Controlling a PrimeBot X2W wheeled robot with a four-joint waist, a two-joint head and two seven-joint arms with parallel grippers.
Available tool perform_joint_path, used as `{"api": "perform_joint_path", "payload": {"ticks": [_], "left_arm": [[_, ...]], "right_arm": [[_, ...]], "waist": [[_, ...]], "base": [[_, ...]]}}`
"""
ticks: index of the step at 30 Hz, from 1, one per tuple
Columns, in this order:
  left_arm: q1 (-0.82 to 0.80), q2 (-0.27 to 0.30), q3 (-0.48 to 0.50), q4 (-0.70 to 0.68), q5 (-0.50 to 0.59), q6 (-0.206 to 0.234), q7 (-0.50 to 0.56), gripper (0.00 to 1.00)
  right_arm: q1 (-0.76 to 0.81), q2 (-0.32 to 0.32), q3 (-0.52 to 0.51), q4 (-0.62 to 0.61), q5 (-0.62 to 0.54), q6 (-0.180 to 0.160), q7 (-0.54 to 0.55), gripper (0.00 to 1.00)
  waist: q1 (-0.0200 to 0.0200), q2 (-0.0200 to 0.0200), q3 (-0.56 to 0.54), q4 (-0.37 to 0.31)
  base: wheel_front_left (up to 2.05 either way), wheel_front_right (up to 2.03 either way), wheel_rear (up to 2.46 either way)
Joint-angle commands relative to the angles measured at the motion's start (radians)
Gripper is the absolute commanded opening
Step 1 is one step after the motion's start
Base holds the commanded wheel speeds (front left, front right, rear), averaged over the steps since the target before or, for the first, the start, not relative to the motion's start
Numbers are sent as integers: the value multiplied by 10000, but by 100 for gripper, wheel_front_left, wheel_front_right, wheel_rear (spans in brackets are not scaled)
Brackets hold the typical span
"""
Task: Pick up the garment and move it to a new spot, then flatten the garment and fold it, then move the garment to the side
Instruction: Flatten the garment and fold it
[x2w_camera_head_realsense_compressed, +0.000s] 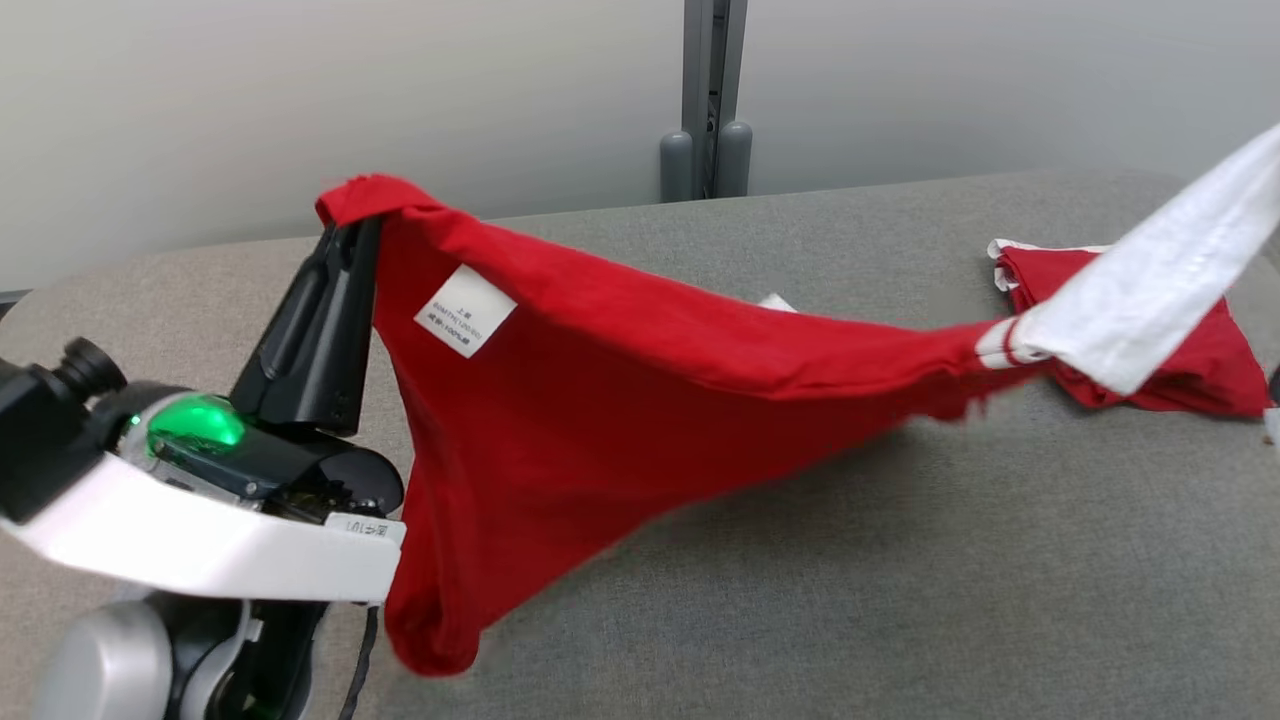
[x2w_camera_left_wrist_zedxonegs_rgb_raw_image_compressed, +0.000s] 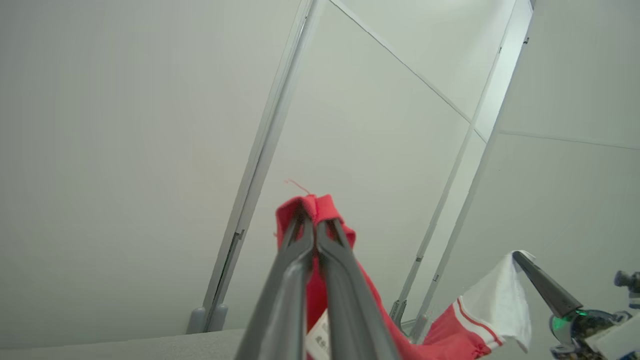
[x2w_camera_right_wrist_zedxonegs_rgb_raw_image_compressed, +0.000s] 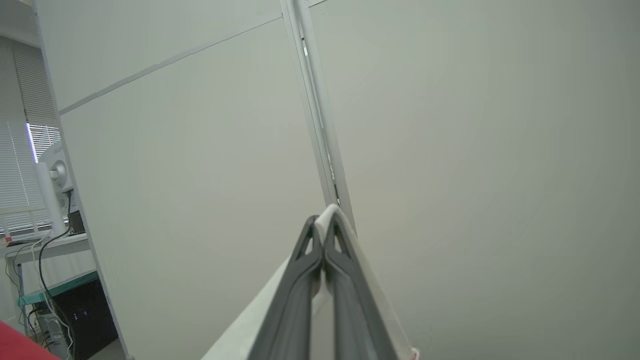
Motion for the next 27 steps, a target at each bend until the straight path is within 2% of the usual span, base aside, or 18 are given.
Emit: {"api": "perform_joint_path", "payload": {"ticks": [1,7,13,16,20,22,27], "left_arm": [[-247,130,35,-279,13,84,167,0],[-1015,496,-148,-1129,105,306,1124,0],[-2381,671,-260,-66,167,220,1755,0],[-3686,800,-242,1157,273,62,2017,0],[-6254,977,-130,3429,738,-191,2116,0],[-7718,938,1,4677,1064,-293,1749,0],[-11018,996,245,7408,2006,-637,66,0]], "right_arm": [[125,32,-182,-340,-93,1,153,0],[62,347,-730,-1505,-380,1,912,0],[-833,543,-408,-1055,-594,1,1432,0],[-2123,534,-20,-178,-769,3,1454,0],[-4809,571,576,1634,-1433,3,1205,0],[-6352,757,797,2704,-1844,3,870,0],[-9945,1351,990,5226,-2699,3,-668,0]], "waist": [[0,-1,43,-1],[0,-1,528,70],[0,-1,1700,144],[0,-1,2469,143],[0,-1,3408,98],[0,-1,3717,45],[0,-1,4207,-377]], "base": [[0,0,0],[0,0,0],[0,0,0],[0,0,0],[0,0,0],[0,0,0],[0,0,0]]}}
